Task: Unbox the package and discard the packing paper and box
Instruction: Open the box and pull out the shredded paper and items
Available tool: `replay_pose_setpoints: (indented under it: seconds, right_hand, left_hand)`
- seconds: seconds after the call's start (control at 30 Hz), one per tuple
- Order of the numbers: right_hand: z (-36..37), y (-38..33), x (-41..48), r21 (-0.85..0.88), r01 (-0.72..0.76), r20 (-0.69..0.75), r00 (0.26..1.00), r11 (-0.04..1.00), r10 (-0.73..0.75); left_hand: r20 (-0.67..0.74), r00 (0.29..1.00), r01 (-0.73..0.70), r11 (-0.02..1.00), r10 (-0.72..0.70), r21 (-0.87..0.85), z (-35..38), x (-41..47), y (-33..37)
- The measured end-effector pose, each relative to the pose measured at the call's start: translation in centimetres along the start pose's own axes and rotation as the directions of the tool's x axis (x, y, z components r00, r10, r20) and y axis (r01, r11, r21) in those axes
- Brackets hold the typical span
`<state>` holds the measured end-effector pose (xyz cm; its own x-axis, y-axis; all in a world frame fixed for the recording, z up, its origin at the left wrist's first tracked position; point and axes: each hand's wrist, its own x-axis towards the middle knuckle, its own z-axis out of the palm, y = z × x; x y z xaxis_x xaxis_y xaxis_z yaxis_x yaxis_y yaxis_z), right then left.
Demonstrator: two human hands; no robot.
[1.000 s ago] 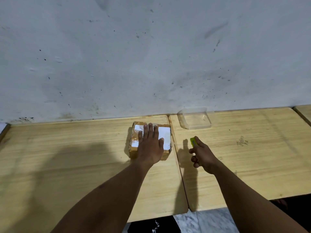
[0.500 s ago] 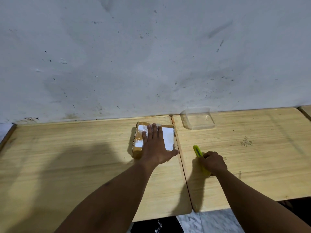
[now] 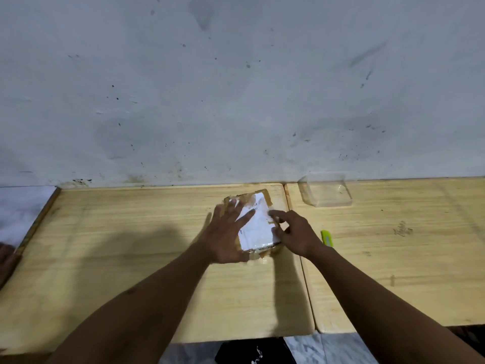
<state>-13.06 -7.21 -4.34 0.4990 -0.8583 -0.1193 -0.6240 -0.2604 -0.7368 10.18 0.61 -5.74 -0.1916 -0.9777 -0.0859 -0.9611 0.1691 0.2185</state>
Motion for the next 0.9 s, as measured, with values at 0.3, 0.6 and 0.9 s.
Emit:
replay_pose_setpoints:
  seconds: [0.3,0.6,0.9]
  right_hand:
    - [5.9,-4.6,-3.4,-0.161,0.158,0.161,0.978,0.974,-0.132]
    - [2.1,-3.6,0.2,-0.222,0.071,-0.083,0.992,0.973,-0.092]
    - [0.7,-1.5,1.6,-0.130,0.136,-0.083,0.985,0.982,-0.148]
  left_hand:
    - [0.093,0.597,0.625,0.389,-0.797,-0.677,-0.7,-2.2,-2.2]
    - [0.400,0.633,0.378,-0.186,-0.663,-0.907,-1.6,-1.0,-1.7]
    - [0.429,0.708,0.375,-0.216,-0.561,-0.901,-2.0,-1.2,-1.7]
